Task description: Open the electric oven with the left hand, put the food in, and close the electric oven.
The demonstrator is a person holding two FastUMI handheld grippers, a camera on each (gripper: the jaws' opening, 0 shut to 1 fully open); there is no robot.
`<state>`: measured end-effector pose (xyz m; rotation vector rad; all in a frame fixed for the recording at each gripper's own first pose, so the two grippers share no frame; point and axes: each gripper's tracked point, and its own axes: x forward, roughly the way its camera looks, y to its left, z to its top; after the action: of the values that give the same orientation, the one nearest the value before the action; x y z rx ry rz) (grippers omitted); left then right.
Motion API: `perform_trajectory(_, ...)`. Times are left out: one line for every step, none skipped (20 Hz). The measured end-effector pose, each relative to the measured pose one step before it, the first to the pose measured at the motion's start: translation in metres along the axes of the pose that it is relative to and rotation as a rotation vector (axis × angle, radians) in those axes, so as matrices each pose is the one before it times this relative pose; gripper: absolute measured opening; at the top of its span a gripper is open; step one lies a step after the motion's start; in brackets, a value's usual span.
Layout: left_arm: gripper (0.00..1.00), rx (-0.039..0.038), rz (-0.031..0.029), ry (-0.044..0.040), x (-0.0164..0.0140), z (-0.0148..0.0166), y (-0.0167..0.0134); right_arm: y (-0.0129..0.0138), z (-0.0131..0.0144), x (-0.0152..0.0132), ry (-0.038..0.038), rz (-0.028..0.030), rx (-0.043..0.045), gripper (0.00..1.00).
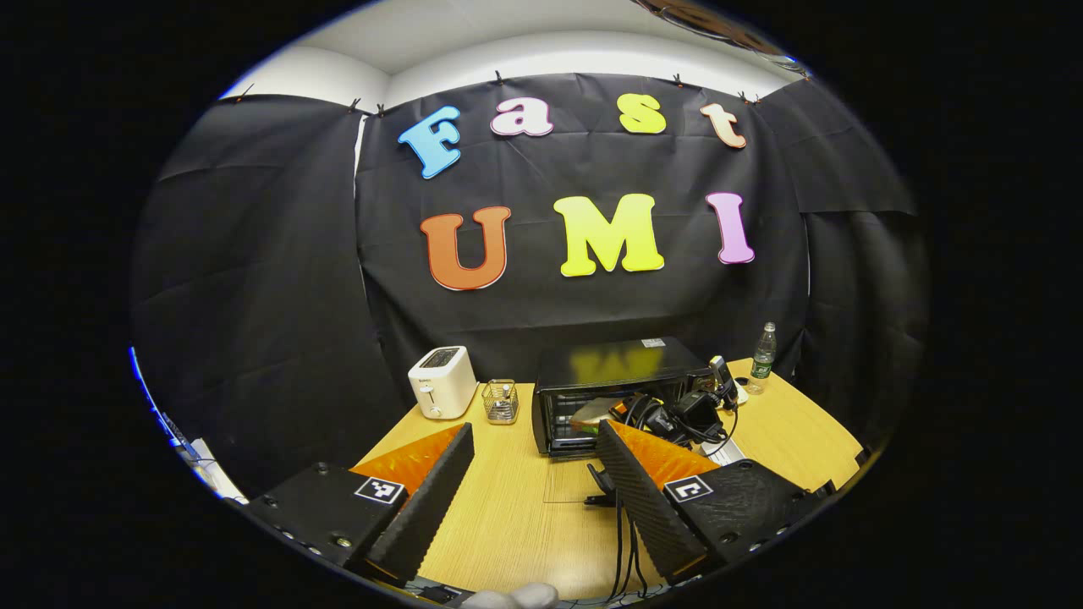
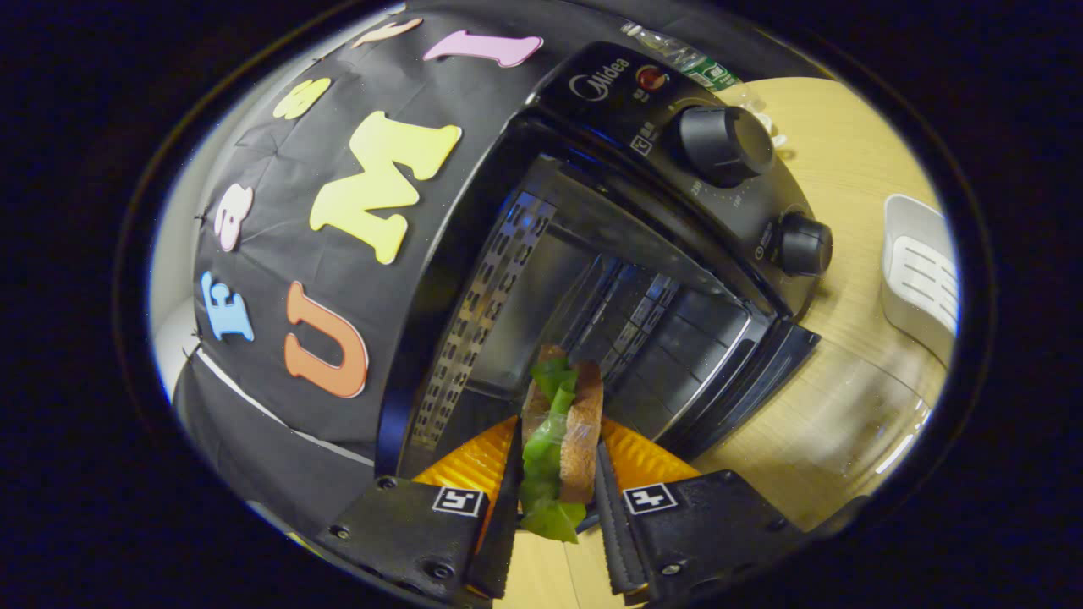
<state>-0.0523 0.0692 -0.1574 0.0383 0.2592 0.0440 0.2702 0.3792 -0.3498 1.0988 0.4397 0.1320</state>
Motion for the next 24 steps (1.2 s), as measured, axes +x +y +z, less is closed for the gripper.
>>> perform_trajectory(0.96, -0.00303, -0.00071, -0.00199, -0.00157, 0.00036, 0.00005, -0.00325, 0.00008, -0.00155, 0.00199, -0.02142, -0.03008, 0.47)
perform_trajectory(0.96, -0.00193, -0.00033, 0.00032, 0.00036, 0.00031, -0.00124, -0.00134, 0.00198, -0.00042, -0.00514, -0.01554, -0.04037, 0.53)
perform_trajectory(0.96, -0.00261, -0.00108, 0.00042, 0.0018, -0.00081, -0.00023, -0.00124, 0.0033, -0.0017, -0.00431, -0.01028, -0.04314, 0.54)
perform_trajectory(0.96, -0.00449, -0.00511, 0.00064, -0.00051, -0.00035, -0.00095, -0.00218, 0.00283, -0.00113, -0.00119, -0.01386, -0.03629, 0.46)
perform_trajectory(0.96, -0.00389, 0.0016, -0.00177, 0.00031, 0.00119, -0.00045, -0.00108, 0.00028, -0.00092, 0.0048, -0.00655, -0.02686, 0.52)
perform_trajectory(0.96, -0.00431, -0.00284, 0.00143, -0.0001, -0.00013, -0.00075, -0.00407, 0.00061, -0.00049, 0.00818, -0.01706, -0.03547, 0.75)
perform_trajectory(0.96, -0.0015, 0.00137, -0.00435, -0.00018, -0.00022, -0.00026, -0.00426, 0.00393, -0.00278, 0.00393, -0.02308, -0.05485, 0.69)
perform_trajectory(0.96, -0.00023, -0.0006, -0.00261, 0.00166, 0.00207, 0.00043, -0.00381, 0.00278, -0.0024, -0.00816, -0.0177, -0.0539, 0.98)
perform_trajectory(0.96, -0.00015, 0.00191, -0.00361, -0.00052, 0.00145, 0.00009, 0.00139, 0.00779, -0.00401, -0.0198, 0.00314, -0.04669, 0.99)
perform_trajectory(0.96, -0.00156, -0.00065, -0.00398, 0.00043, 0.00083, -0.00109, -0.0003, 0.00294, -0.00579, -0.0042, 0.00009, -0.03581, 0.98)
perform_trajectory(0.96, -0.00135, -0.00081, -0.00339, 0.00029, 0.00169, -0.00129, 0.00226, 0.00118, -0.00513, 0.00239, 0.01332, -0.01069, 0.99)
perform_trajectory(0.96, -0.00394, 0.00083, -0.00481, 0.00004, 0.00125, 0.00059, 0.00168, 0.00201, -0.00497, 0.00383, 0.00856, -0.01052, 0.99)
perform_trajectory(0.96, -0.00516, -0.00502, -0.00042, 0.00127, 0.00097, -0.00219, 0.00011, 0.00008, -0.00551, 0.01094, 0.00091, -0.01639, 0.99)
perform_trajectory(0.96, 0.00041, 0.00221, -0.00263, -0.00054, 0.00122, -0.00047, 0.00013, 0.0016, -0.00689, 0.00831, 0.00392, -0.02283, 1.0)
perform_trajectory(0.96, 0.00108, 0.00096, -0.00456, -0.00032, 0.00203, -0.00039, -0.00042, 0.00167, -0.01034, 0.00055, 0.00517, -0.02924, 1.0)
perform_trajectory(0.96, 0.00187, -0.00001, -0.00677, -0.00222, 0.00316, -0.00061, -0.00074, 0.00368, -0.01071, -0.00331, 0.00556, -0.02437, 1.0)
perform_trajectory(0.96, 0.00068, 0.0004, -0.0079, -0.00131, 0.00359, -0.00055, 0.00094, 0.00243, -0.01169, 0.00109, 0.01019, -0.03701, 1.0)
perform_trajectory(0.96, 0.00158, -0.00333, -0.01052, -0.00029, 0.00316, -0.00236, -0.00058, 0.00315, -0.01353, 0.00255, 0.00457, -0.0456, 1.0)
perform_trajectory(0.96, 0.00508, 0.00259, -0.00788, -0.00061, 0.00297, -0.00052, -0.00378, 0.00615, -0.01554, -0.00452, 0.00681, -0.03508, 0.89)
perform_trajectory(0.96, 0.00516, 0.00086, -0.0068, -0.0013, 0.00187, 0.00097, -0.00386, 0.00855, -0.0156, -0.01215, 0.00191, -0.03675, 1.0)
perform_trajectory(0.96, 0.0023, -0.00033, -0.00713, -0.00121, 0.00222, -0.00098, -0.00424, 0.00653, -0.01879, -0.00636, -0.0059, -0.03018, 1.0)
perform_trajectory(0.96, 0.00138, -0.00131, -0.00719, -0.00093, 0.00049, -0.00101, -0.00877, 0.01136, -0.01718, -0.01585, -0.00941, -0.02512, 1.0)
perform_trajectory(0.96, 0.00134, -0.0017, -0.00268, -0.0014, -0.00181, -0.00064, -0.0081, 0.01146, -0.0153, -0.01736, -0.00648, -0.02122, 1.0)
perform_trajectory(0.96, 0.00109, -0.00189, 0.00396, -0.00011, -0.00337, -0.00175, -0.00802, 0.01343, -0.0165, -0.01609, -0.0054, -0.02232, 1.0)
